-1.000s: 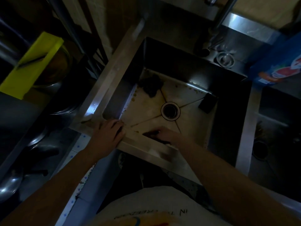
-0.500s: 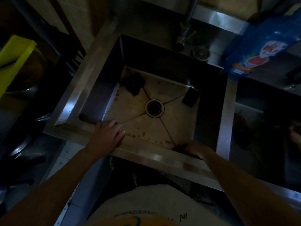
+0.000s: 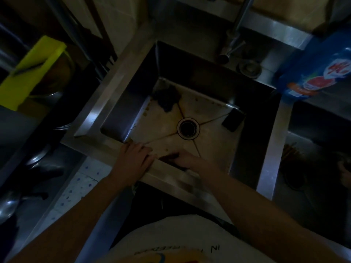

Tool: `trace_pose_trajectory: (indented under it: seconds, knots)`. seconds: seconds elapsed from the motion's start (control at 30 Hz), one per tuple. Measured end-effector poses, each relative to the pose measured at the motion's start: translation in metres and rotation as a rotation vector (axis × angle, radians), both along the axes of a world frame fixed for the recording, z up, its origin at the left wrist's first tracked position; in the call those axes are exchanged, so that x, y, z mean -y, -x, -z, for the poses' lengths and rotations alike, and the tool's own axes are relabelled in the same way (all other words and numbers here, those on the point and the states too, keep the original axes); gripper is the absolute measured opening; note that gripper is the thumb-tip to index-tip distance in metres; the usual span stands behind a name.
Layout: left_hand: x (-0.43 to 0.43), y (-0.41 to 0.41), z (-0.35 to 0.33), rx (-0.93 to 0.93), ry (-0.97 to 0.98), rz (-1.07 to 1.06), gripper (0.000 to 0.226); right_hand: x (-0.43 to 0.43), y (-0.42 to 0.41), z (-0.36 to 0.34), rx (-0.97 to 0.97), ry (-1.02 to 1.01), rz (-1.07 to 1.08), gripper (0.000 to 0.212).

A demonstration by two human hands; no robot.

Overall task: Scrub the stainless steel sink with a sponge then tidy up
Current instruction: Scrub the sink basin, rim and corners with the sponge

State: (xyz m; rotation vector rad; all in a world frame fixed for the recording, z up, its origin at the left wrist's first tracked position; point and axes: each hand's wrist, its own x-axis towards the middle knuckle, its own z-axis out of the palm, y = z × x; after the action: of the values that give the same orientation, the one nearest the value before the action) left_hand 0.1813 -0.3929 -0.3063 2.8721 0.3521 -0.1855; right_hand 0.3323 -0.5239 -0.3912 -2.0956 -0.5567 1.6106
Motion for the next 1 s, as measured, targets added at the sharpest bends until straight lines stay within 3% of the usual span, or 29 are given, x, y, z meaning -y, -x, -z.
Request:
trace_pose_trajectory:
  seconds: [0.13,0.2,0.3,0.4,0.47,0.63,0.77,0.9,1.0]
  knots:
    - [0.000,0.002,-0.001,0.003,-0.048,0.008,0.028,0.009,-0.004,0.002,-0.023,-0.062,-0.003,0.026]
    - [0.001,-0.003,-0.001,0.004,-0.037,-0.021,0.029,0.038,-0.014,0.006,-0.023,0.001,-0.024,0.023]
    - [0.010,-0.006,0.002,0.007,-0.061,-0.009,0.007,0.094,-0.030,0.016,0.022,0.152,-0.071,0.030]
    - [0.019,-0.013,0.003,-0.058,0.045,-0.065,0.013,0.130,-0.038,0.020,0.070,0.259,-0.046,0.037]
    - [0.027,-0.015,0.004,-0.092,0.031,-0.039,0.030,0.135,-0.037,0.021,0.057,0.273,-0.010,0.038]
    - [0.033,-0.018,0.010,-0.165,0.076,-0.040,0.046,0.116,-0.030,0.013,0.031,0.187,0.034,0.041]
    - [0.020,-0.012,0.014,-0.145,0.097,-0.067,0.041,0.073,-0.017,0.005,0.017,0.100,0.051,0.030]
    - [-0.005,-0.001,0.011,-0.151,0.084,-0.107,0.065,0.010,-0.002,0.003,0.016,0.082,-0.012,0.034]
    - [-0.030,0.008,0.010,-0.170,0.073,-0.142,0.069,-0.015,0.004,0.000,0.030,0.067,-0.016,0.036]
